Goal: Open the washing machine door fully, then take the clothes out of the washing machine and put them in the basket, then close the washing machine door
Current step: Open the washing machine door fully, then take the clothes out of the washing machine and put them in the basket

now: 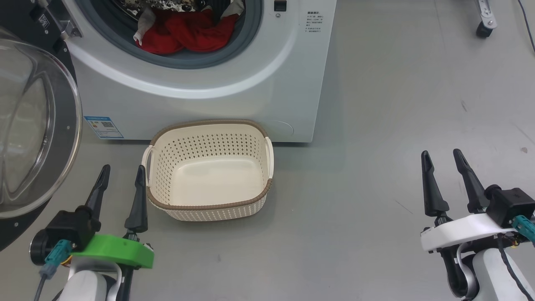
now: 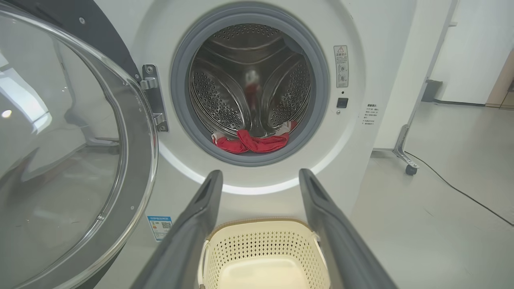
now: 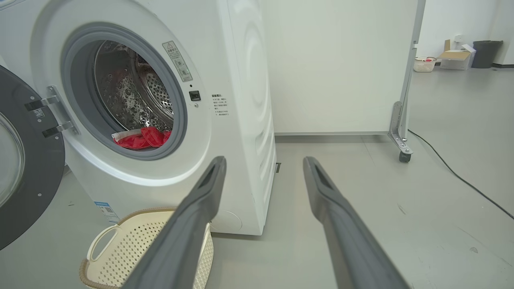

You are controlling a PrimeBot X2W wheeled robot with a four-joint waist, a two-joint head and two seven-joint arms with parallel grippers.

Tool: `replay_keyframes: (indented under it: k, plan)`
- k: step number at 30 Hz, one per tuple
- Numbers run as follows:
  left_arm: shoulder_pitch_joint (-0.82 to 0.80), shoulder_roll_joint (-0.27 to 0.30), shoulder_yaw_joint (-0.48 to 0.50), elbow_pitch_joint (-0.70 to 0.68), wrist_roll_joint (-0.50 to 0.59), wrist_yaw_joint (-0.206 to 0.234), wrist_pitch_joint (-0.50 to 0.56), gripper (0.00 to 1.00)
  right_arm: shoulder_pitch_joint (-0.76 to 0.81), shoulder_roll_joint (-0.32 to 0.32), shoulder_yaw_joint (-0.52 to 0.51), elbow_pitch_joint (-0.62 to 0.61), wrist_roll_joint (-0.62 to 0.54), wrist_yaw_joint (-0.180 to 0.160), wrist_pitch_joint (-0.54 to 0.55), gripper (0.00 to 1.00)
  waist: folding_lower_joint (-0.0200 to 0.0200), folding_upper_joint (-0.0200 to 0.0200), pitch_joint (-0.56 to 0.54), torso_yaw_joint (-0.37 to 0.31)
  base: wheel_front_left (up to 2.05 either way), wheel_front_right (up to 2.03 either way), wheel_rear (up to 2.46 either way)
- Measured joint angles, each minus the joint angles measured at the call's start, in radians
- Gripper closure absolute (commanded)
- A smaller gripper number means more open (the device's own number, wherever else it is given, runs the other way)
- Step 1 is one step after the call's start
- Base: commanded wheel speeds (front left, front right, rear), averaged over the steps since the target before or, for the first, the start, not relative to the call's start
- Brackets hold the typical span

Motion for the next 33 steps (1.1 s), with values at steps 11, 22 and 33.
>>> replay_keyframes:
  k: [11, 22, 33]
  plan:
    - [0.016, -0.001, -0.001, -0.008, -0.010, -0.008, 0.000, 0.00, 0.011, 0.008, -0.004, -0.009, -0.010, 0.000, 0.000, 0.00, 0.0000, 0.0000, 0.003, -0.003, 0.00, 0.00, 0.00]
    - [0.023, 0.000, 0.008, -0.017, -0.007, -0.011, 0.000, 0.00, 0.013, 0.009, -0.006, -0.010, -0.018, 0.001, 0.000, 0.00, 0.0000, 0.0000, 0.005, -0.006, 0.00, 0.00, 0.00]
    - [0.030, -0.001, 0.010, -0.021, 0.006, -0.010, 0.000, 0.00, 0.013, 0.008, -0.004, -0.010, -0.037, 0.002, 0.000, 0.00, 0.0000, 0.0000, 0.005, -0.008, 0.00, 0.00, 0.00]
